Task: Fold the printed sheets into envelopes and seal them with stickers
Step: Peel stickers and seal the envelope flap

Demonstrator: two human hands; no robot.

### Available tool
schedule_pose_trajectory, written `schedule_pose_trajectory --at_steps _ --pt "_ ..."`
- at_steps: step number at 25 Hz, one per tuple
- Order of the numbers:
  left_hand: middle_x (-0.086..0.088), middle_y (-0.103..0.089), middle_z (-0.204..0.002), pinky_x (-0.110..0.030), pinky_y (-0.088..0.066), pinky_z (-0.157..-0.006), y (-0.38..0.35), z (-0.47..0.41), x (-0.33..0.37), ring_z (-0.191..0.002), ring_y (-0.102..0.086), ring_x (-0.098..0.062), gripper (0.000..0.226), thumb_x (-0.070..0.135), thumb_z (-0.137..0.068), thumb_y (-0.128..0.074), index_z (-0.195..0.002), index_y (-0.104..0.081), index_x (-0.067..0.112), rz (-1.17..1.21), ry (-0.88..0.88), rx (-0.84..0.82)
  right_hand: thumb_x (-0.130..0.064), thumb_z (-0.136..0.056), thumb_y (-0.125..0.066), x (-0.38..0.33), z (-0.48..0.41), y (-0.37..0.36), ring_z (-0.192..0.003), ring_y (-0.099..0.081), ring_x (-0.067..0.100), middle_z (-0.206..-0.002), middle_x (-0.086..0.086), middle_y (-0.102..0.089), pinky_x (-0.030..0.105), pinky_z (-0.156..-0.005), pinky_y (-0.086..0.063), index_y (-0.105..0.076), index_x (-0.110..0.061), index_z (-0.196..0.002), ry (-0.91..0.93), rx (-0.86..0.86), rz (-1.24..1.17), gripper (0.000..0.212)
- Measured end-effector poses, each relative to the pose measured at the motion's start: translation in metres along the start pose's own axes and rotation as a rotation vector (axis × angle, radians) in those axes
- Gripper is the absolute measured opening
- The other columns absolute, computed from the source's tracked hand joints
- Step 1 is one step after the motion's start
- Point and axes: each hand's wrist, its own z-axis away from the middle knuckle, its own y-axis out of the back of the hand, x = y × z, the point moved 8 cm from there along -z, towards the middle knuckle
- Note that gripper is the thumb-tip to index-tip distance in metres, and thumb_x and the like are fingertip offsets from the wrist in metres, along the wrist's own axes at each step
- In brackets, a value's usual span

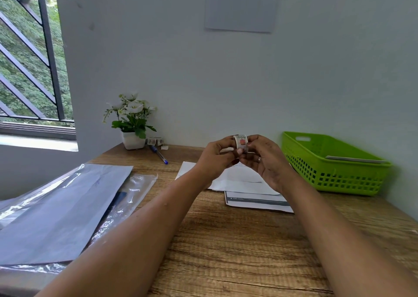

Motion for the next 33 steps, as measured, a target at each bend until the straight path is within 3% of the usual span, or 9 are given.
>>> schedule_pose_trajectory --at_steps 16,21,29,33 --pt "-0.005 -0.057 -0.134 -0.023 -0.054 -0.088 0.0009 -0.0014 0.0017 -0.109 -0.061 -0.024 0.023 0.005 -0.092 -0.057 -0.113 -0.066 0.005 -0.006 -0.027 0.017 0.003 -0.091 -0.043 -0.0003 -0.0007 -0.0025 -0.063 -0.063 0.011 -0.071 0.006 -0.066 0.022 -0.065 -0.056 -0.064 -0.011 -0.091 0.016 -0.037 -0.009 0.025" --pt "-0.009 -0.059 -0.13 -0.021 -0.054 -0.086 0.0009 -0.0003 0.0013 -0.107 -0.061 -0.021 0.022 0.005 -0.092 -0.057 -0.112 -0.065 0.004 0.004 -0.019 0.017 -0.002 -0.092 -0.049 -0.0002 0.0006 -0.004 -0.061 -0.062 0.012 -0.069 0.006 -0.065 0.022 -0.065 -0.056 -0.064 -0.014 -0.08 0.007 -0.026 -0.034 0.023" --pt "-0.007 -0.059 -0.13 -0.027 -0.054 -0.091 0.0036 -0.0019 -0.0012 -0.11 -0.061 -0.025 0.026 0.006 -0.091 -0.058 -0.116 -0.064 0.005 -0.024 -0.029 0.028 0.005 -0.09 -0.05 0.0003 0.0012 -0.0051 -0.066 -0.063 0.011 -0.074 0.008 -0.064 0.021 -0.068 -0.057 -0.063 -0.012 -0.086 0.013 -0.045 -0.022 0.021" --pt "-0.011 -0.065 -0.121 -0.03 -0.053 -0.093 0.0076 -0.0035 -0.0045 -0.108 -0.063 -0.023 0.028 0.008 -0.093 -0.057 -0.12 -0.063 0.007 -0.011 -0.01 0.05 0.001 -0.093 -0.041 0.0027 -0.001 -0.0049 -0.066 -0.063 0.012 -0.081 0.008 -0.065 0.023 -0.069 -0.056 -0.061 -0.006 -0.1 -0.029 -0.037 -0.022 0.023"
